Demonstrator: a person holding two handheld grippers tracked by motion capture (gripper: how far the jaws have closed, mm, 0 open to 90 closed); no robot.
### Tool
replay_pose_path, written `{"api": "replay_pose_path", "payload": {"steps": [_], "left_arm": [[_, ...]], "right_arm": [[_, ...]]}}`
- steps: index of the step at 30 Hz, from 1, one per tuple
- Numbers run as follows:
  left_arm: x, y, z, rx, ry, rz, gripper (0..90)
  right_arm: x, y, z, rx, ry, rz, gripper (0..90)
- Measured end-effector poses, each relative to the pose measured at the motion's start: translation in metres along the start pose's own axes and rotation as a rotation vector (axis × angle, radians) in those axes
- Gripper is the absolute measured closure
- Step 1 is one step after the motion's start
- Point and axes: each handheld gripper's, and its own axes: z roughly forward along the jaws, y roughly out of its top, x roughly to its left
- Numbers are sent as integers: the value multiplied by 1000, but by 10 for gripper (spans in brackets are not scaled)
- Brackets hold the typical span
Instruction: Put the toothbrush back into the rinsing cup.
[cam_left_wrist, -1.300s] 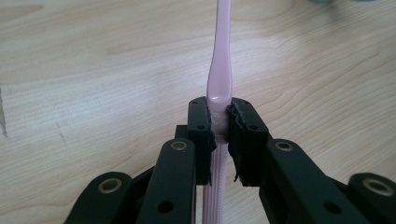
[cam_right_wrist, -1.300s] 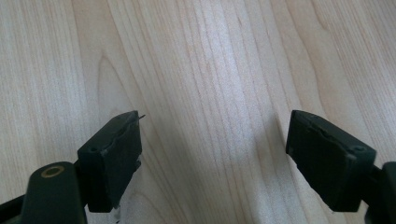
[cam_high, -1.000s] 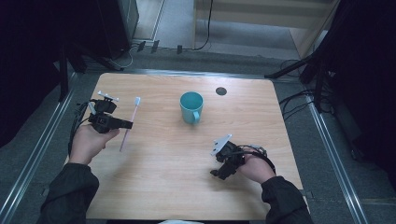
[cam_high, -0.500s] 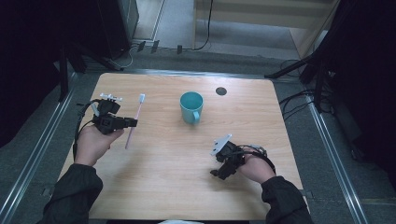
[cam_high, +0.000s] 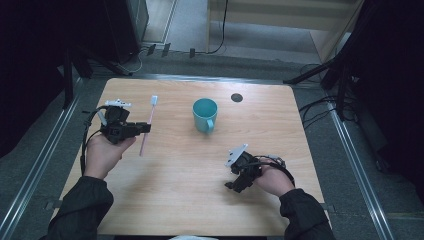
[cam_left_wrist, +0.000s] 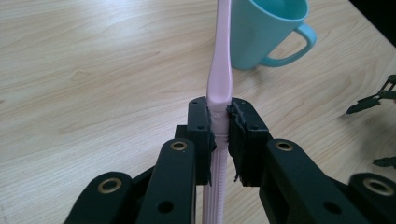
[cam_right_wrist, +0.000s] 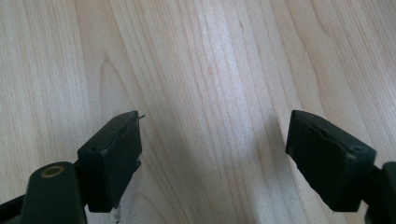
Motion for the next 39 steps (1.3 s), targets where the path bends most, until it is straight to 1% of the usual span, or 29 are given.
{"api": "replay_pose_path", "payload": {"steps": [1, 2, 3, 4, 5, 6, 8, 10, 12, 17, 19, 23, 24, 28, 29, 30, 31, 34, 35, 36, 38, 39], "left_arm": [[0, 0, 0, 0, 0, 0, 789], [-1, 1, 0, -8, -4, -1, 789], [-3, 1, 0, -30, 0, 2, 789], [-3, 1, 0, -30, 0, 2, 789], [-4, 2, 2, -43, -1, 13, 790], [-5, 3, 3, -45, 0, 15, 789], [-7, 4, 4, -50, -11, 16, 789], [-9, 5, 6, -51, -13, 26, 789], [-10, 7, 8, -45, -14, 30, 790], [-14, 11, 13, -45, -19, 38, 790], [-17, 14, 15, -54, -18, 38, 789], [-19, 19, 18, -61, -28, 38, 789], [-21, 22, 20, -65, -40, 37, 789], [-25, 26, 22, -70, -36, 51, 789], [-28, 30, 23, -72, -41, 51, 789], [-28, 30, 23, -72, -41, 51, 789], [-29, 35, 23, -74, -46, 60, 789], [-31, 43, 24, -82, -46, 60, 789], [-31, 43, 24, -82, -46, 60, 789], [-32, 48, 24, -91, -50, 64, 789], [-34, 50, 24, -94, -47, 60, 789], [-36, 54, 25, -111, -46, 66, 789]], "right_arm": [[0, 0, 0, 0, 0, 0, 183], [0, 0, 0, 0, 0, 1, 183], [0, 0, 0, -1, 0, -1, 183], [0, 0, 0, -1, 0, -2, 183], [0, 0, 0, -3, -3, -3, 183], [0, 0, -1, -4, -5, -4, 183], [0, 0, -1, -5, -5, -3, 183], [0, 0, 0, -4, -5, -2, 183], [1, 0, 0, 0, -6, -3, 183], [0, -1, 0, -3, -3, -2, 183], [-1, -1, 0, -4, -2, 1, 183], [-1, 0, 0, -6, -1, 5, 183], [0, 0, 0, -8, 1, 7, 183], [-1, 0, 0, -12, -1, 4, 183], [-1, 0, 0, -11, -3, 6, 183], [-1, 0, 0, -11, -3, 6, 183], [-1, 0, 0, -13, -4, 6, 183], [-1, 1, 0, -14, -3, 1, 183], [-1, 1, 0, -14, -3, 0, 183], [0, 1, 0, -13, -4, 2, 183], [0, 1, 0, -13, -6, 4, 183], [0, 1, 0, -13, -6, 3, 183]]}}
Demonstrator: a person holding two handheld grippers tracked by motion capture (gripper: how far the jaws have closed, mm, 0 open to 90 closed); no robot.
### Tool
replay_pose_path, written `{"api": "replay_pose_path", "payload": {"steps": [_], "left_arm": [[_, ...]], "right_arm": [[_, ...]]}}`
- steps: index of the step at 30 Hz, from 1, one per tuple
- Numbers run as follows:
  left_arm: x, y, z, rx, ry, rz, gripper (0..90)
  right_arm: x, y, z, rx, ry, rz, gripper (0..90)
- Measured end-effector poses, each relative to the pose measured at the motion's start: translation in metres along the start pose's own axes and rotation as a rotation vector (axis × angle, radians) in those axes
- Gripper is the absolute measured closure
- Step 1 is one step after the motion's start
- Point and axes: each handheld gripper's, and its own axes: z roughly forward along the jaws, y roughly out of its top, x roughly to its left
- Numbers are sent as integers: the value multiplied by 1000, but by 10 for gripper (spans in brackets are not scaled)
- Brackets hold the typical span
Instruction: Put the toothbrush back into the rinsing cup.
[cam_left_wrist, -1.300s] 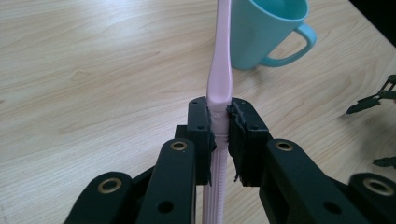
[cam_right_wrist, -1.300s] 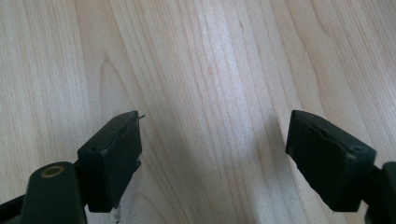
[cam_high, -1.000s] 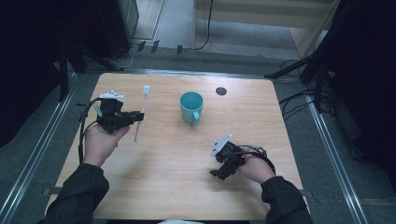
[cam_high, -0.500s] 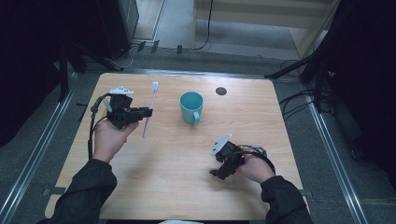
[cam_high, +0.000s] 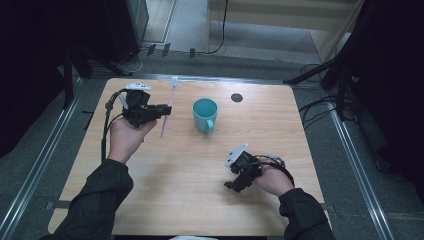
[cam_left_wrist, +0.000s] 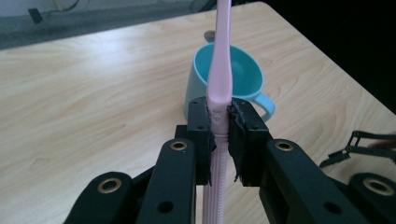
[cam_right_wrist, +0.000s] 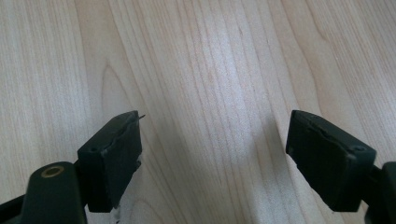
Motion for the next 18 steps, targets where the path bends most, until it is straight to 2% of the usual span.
{"api": "replay_pose_path", "payload": {"steps": [11, 18], "left_arm": [[-9, 13, 9, -86, 15, 16, 789], [-16, 24, 16, -127, 5, 17, 789]], "right_arm": [[0, 0, -1, -6, 1, -7, 183], [1, 1, -2, -9, 3, -7, 184]]}}
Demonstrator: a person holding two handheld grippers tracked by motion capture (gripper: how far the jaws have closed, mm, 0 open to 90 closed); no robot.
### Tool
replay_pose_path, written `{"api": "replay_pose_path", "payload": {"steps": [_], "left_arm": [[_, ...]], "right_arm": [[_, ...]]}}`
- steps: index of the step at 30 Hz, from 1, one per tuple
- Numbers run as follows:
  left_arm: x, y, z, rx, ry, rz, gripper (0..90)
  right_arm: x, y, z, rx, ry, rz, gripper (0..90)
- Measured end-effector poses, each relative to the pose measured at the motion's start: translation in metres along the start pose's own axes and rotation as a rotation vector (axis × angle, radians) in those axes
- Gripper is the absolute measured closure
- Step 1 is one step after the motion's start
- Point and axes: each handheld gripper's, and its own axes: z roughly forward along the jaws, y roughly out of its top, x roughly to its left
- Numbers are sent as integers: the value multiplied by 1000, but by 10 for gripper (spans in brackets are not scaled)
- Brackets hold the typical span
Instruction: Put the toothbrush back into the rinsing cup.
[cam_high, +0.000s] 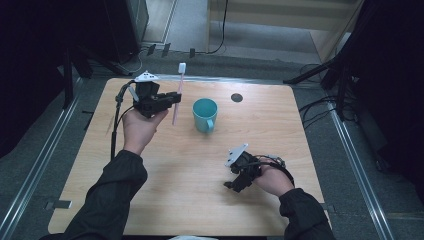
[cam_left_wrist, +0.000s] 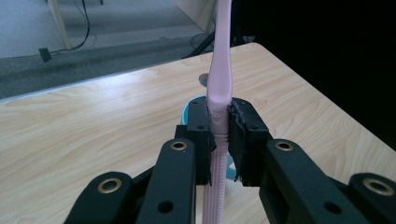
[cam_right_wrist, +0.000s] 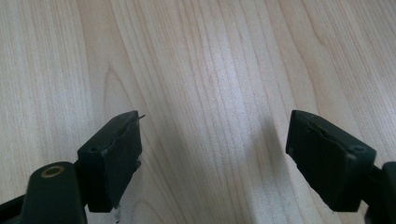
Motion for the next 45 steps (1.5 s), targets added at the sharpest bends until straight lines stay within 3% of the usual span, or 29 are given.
{"api": "replay_pose_path", "payload": {"steps": [12, 17, 27, 34, 45], "left_arm": [[-9, 20, 22, -9, -3, 24, 789], [-11, 21, 28, -27, 0, 39, 789], [-12, 30, 48, -15, 7, 38, 789], [-16, 34, 63, -5, -28, 37, 789], [-18, 33, 83, 8, -20, 43, 789]], "right_arm": [[-1, 0, 0, -5, -4, -3, 183], [0, 0, -1, -8, 1, -1, 183], [0, 0, -1, -9, 2, -8, 183], [1, 0, -1, -10, 3, -8, 183], [2, 0, 0, -6, 5, -14, 183]]}}
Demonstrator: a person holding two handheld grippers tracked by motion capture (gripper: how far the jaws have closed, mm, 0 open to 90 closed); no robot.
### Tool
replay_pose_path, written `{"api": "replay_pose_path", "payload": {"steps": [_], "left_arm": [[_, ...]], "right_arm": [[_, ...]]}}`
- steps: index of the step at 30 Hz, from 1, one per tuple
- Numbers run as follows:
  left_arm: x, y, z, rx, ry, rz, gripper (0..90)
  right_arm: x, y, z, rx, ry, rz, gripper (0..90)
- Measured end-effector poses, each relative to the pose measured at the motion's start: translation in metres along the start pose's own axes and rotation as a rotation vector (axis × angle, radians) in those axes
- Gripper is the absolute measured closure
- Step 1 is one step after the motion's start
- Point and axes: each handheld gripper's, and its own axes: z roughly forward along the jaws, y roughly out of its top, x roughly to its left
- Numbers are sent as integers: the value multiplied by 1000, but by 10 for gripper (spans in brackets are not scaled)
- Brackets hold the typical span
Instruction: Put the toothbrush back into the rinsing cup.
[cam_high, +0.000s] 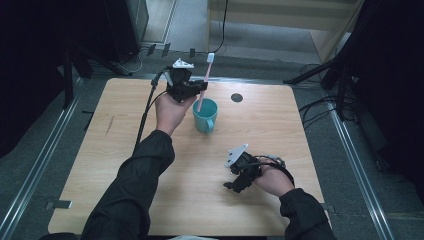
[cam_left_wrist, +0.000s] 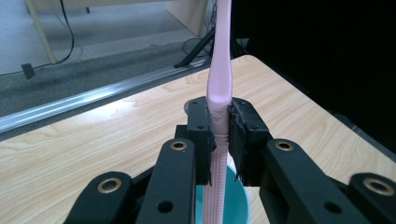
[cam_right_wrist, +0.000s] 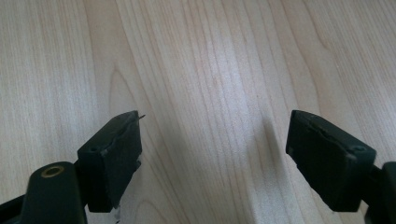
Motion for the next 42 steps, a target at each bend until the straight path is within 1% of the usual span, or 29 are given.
{"api": "replay_pose_path", "payload": {"steps": [3, 6, 8, 12, 13, 15, 17, 18, 19, 25, 26, 27, 29, 31, 33, 35, 39, 42], "left_arm": [[2, -2, 5, 6, 2, -8, 789], [2, -4, 9, 14, 7, -2, 788], [2, -7, 15, 38, 10, 6, 788], [2, -12, 21, 52, 18, 5, 788], [2, -13, 22, 51, 23, 9, 788], [2, -15, 23, 53, 21, 3, 788], [2, -16, 25, 58, 21, 7, 788], [2, -18, 26, 59, 19, -1, 787], [2, -20, 27, 73, 23, 3, 787], [3, -28, 30, 71, 30, -3, 787], [4, -32, 30, 73, 32, -11, 787], [4, -32, 30, 73, 32, -11, 787], [5, -37, 32, 79, 38, -12, 786], [5, -39, 32, 82, 45, -4, 786], [5, -40, 33, 86, 43, -9, 786], [5, -42, 34, 93, 44, -4, 785], [6, -49, 37, 107, 43, -16, 785], [5, -52, 38, 116, 44, -18, 785]], "right_arm": [[0, 0, 0, 1, 0, 1, 184], [-1, 0, 0, 2, 1, 3, 184], [-1, 0, 0, 2, 3, 5, 183], [0, 0, 1, 3, 2, 0, 183], [0, 0, 0, 4, 2, 1, 183], [0, 0, 0, 5, 1, 0, 183], [0, 0, 1, 5, 2, 0, 183], [0, 0, 1, 5, 2, 0, 183], [0, 0, 1, 6, 2, -3, 184], [0, 0, 1, 9, 6, -6, 183], [0, 0, 1, 10, 6, -4, 183], [0, 0, 1, 10, 6, -4, 183], [0, 0, 2, 10, 6, -4, 184], [0, 0, 2, 12, 6, -7, 183], [0, 0, 2, 14, 7, -7, 183], [1, 0, 3, 16, 11, -6, 183], [1, 0, 3, 16, 10, -6, 183], [1, 0, 3, 17, 12, -5, 183]]}}
